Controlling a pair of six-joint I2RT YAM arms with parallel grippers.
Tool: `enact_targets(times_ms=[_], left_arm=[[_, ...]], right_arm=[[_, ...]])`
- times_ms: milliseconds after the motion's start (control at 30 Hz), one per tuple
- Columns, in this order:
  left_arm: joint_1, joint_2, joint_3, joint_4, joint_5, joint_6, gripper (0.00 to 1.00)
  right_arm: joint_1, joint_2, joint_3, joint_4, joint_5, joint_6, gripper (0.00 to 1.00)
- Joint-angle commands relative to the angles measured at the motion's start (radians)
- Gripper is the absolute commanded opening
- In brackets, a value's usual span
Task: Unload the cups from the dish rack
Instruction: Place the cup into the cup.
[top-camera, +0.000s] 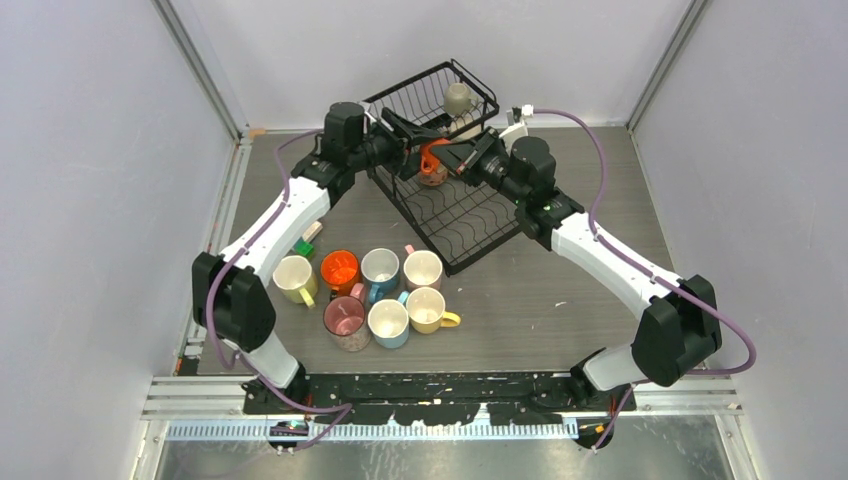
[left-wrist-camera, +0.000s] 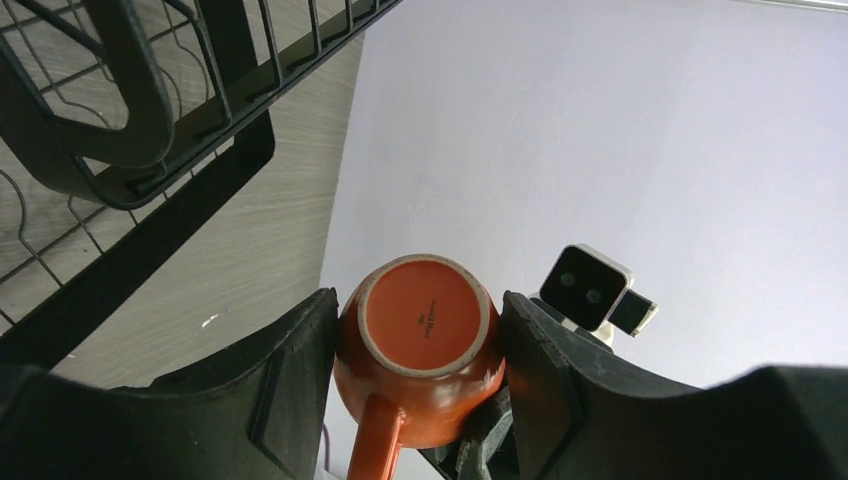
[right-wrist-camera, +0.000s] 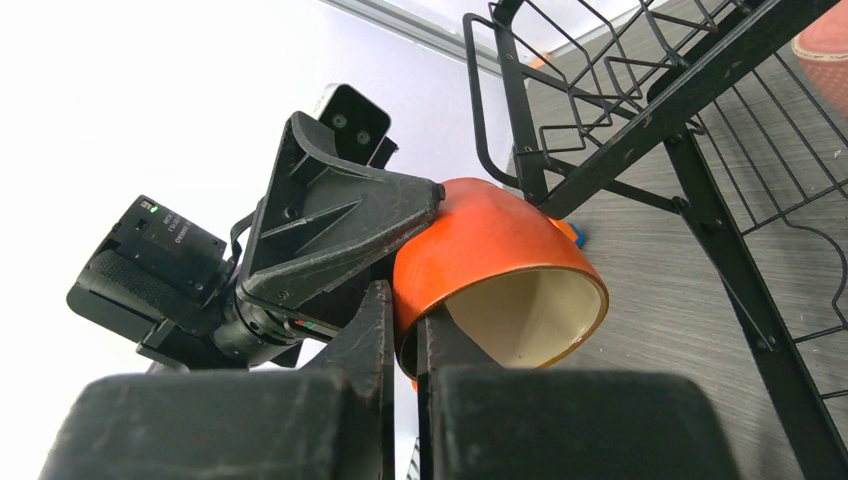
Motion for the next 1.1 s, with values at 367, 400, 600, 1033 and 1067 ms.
enact_targets(times_ms=[367,400,600,1033,1067], left_arm=[[-0.011,-0.066,-0.060,0.176,0.109,-0.028,0.81],[-0.011,-0.067,-0.061,0.176,0.110,-0.025,0.84],[-0.012,-0.070,-0.067,0.155,0.115,0.008,1.00],[0.026,-0.120,-0.021,-0.028,0.102,0.239,1.00],[0.031,-0.130,-0.021,-0.043,0.094,0.259,1.00]], right_arm=[[0.014,-0.021,0.055,-0.011,0.089,-0.061,0.01],[0.014,-0.025,0.056,-0.016,0.093,-0.064,0.01],[0.014,-0.057,0.061,-0.052,0.134,-0.088,0.01],[0.015,-0.163,0.094,-0.351,0.230,-0.149,0.01],[0.014,-0.172,0.096,-0.374,0.233,-0.155,0.01]])
